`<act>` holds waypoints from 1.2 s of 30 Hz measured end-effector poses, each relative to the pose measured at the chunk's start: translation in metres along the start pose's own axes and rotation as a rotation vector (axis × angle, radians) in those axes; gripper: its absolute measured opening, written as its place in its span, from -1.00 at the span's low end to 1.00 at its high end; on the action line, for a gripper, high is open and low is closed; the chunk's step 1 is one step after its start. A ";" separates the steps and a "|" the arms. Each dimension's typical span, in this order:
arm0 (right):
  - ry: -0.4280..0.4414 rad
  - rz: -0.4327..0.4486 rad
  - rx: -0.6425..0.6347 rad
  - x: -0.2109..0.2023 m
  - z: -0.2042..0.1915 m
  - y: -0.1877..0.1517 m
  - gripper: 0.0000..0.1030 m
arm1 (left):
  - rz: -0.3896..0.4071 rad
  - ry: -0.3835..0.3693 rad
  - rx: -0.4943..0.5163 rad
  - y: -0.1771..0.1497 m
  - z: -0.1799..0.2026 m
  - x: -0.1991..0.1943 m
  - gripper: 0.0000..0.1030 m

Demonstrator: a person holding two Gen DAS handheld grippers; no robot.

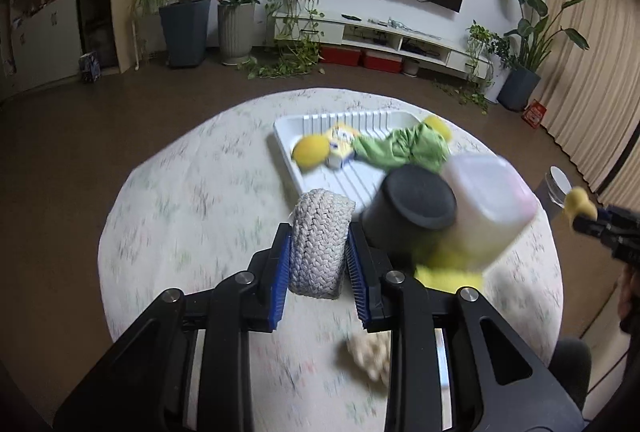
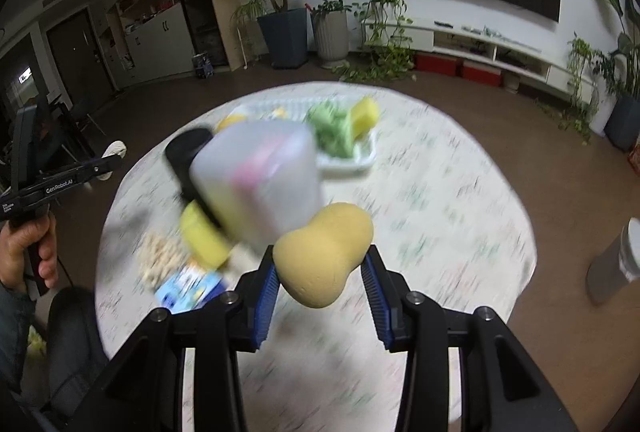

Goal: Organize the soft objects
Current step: 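Lift and carry the gourd sponge and knitted scrubber over the white tray with both tools, then open the left tool to drop the scrubber while the right tool releases the gourd sponge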

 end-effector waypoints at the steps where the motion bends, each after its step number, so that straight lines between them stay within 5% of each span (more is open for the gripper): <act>1: 0.006 0.003 -0.009 0.006 0.006 0.015 -0.15 | 0.000 -0.009 0.006 0.008 -0.001 0.006 -0.51; 8: 0.060 -0.038 -0.105 0.067 0.018 0.110 -0.15 | -0.081 -0.033 0.116 0.058 0.011 0.071 -0.49; 15: 0.121 -0.155 -0.232 0.166 0.000 0.170 -0.15 | -0.148 -0.049 0.129 0.065 0.008 0.134 -0.46; 23: 0.111 -0.268 -0.277 0.253 0.000 0.184 -0.14 | -0.185 -0.059 0.141 0.060 0.002 0.173 -0.46; 36: 0.118 -0.315 -0.211 0.281 0.016 0.176 -0.01 | -0.185 -0.057 0.152 0.065 0.007 0.199 -0.33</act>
Point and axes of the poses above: each gripper's, at about its wrist camera, not at the fingertips, and x roughly the way its jaws point, z to its right, y to its top, the point moved 2 cm from there along x, roughly the way its jaws point, and after that the axes turned 1 degree about -z, right-handed, at the moved point
